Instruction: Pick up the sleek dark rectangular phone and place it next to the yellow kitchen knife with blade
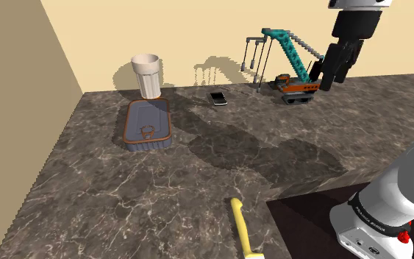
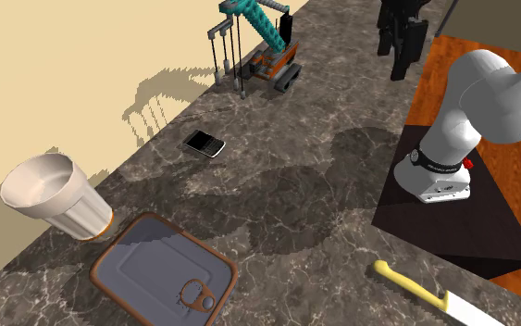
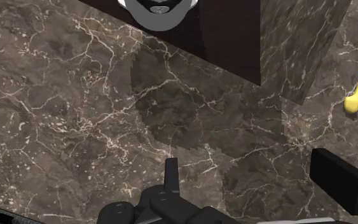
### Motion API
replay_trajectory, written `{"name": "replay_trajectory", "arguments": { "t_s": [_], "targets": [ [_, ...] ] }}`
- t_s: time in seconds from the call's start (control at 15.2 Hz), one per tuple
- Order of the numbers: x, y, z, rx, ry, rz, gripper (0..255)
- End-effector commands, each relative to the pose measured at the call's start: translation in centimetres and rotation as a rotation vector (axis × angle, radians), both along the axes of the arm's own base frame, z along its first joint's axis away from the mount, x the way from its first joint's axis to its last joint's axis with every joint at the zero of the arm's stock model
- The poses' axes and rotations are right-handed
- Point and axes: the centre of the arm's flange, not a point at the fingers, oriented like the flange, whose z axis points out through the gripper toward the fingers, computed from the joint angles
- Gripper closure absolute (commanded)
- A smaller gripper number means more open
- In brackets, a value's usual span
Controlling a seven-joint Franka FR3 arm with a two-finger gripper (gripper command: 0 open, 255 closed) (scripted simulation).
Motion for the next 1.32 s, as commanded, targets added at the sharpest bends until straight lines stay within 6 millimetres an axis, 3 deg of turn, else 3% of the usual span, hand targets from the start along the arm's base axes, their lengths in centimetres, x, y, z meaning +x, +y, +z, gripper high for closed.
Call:
{"name": "replay_trajectory", "arguments": {
  "t_s": [0.0,1.25],
  "targets": [
    [0.0,0.0,0.0,0.0,0.0,0.0,0],
    [20.8,1.9,-11.7,-0.015,-0.068,-0.184,0]
  ]
}}
